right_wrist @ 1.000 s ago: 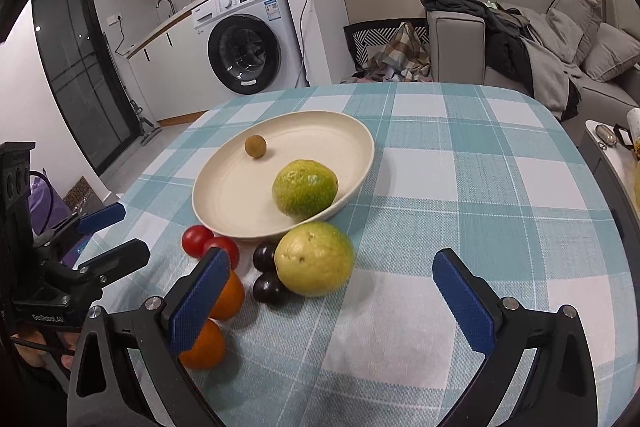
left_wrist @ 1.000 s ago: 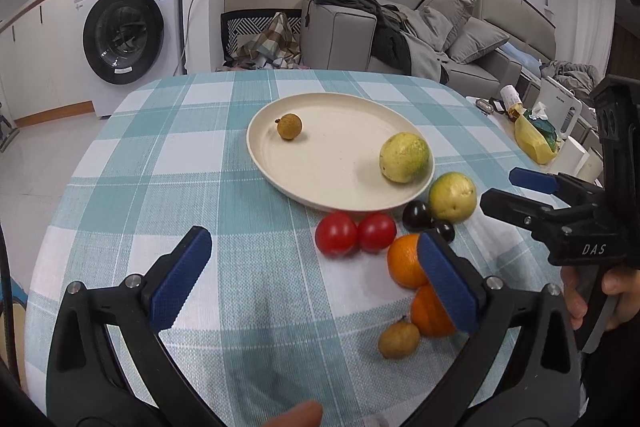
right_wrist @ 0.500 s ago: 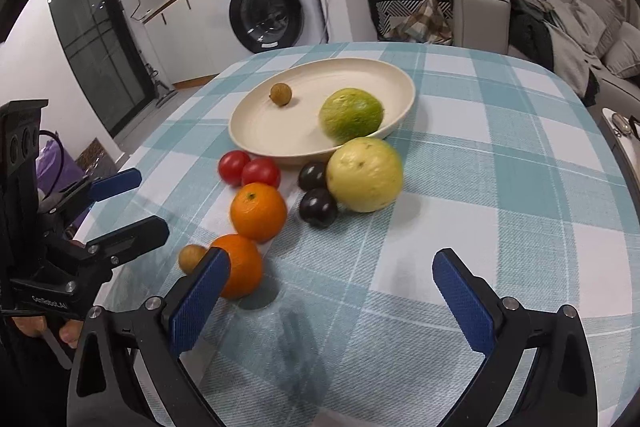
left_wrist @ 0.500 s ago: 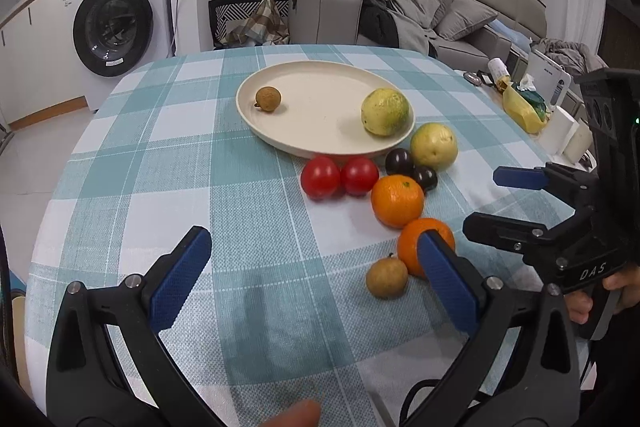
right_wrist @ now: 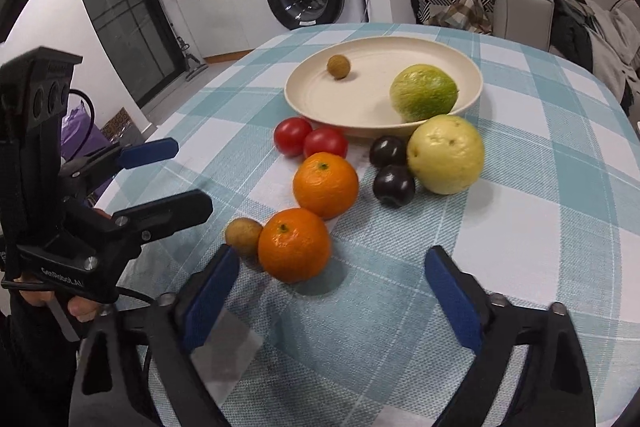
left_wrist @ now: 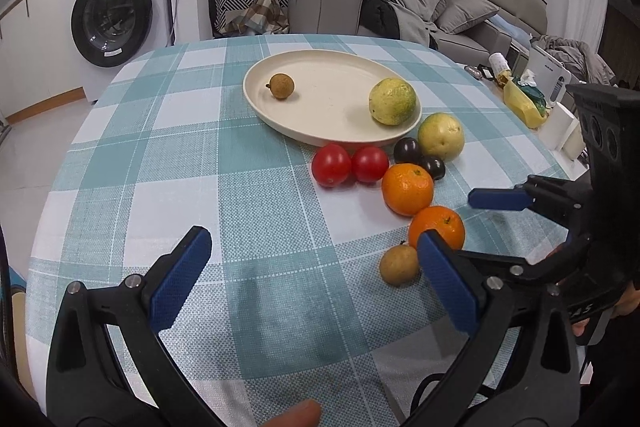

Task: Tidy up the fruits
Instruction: 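Withdraw both grippers from the plate back toward the fruit pile, then grasp an orange with the right gripper while the left gripper grasps another brown fruit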

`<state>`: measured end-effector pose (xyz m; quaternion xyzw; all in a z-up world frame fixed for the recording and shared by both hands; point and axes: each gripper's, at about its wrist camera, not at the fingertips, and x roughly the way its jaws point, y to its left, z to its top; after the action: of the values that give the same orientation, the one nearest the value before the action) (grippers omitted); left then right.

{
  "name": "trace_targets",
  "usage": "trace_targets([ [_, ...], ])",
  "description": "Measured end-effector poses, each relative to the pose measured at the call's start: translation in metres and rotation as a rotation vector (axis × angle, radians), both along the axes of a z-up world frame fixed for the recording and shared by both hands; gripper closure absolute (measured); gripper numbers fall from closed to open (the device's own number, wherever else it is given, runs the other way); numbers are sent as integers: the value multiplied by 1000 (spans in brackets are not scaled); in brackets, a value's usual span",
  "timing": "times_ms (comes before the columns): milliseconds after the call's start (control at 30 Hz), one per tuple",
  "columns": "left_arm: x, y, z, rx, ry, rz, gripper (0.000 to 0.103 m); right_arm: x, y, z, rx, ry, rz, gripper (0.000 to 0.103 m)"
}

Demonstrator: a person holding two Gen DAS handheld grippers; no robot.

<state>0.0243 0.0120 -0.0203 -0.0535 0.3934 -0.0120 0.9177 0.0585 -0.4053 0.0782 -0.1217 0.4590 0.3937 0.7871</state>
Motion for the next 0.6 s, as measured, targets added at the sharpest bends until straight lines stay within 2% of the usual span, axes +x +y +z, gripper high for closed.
trace_targets([
  [333,1,1,-2,-3,8,4,1,-7,8,-5,-4,5,38,37],
  [533,3,2,-3,-5,14,5,1,-8,10,-5,7,8,54,40],
  [600,3,1,-4,-1,15,2,0,-9,11,-5,3,1,58,45],
])
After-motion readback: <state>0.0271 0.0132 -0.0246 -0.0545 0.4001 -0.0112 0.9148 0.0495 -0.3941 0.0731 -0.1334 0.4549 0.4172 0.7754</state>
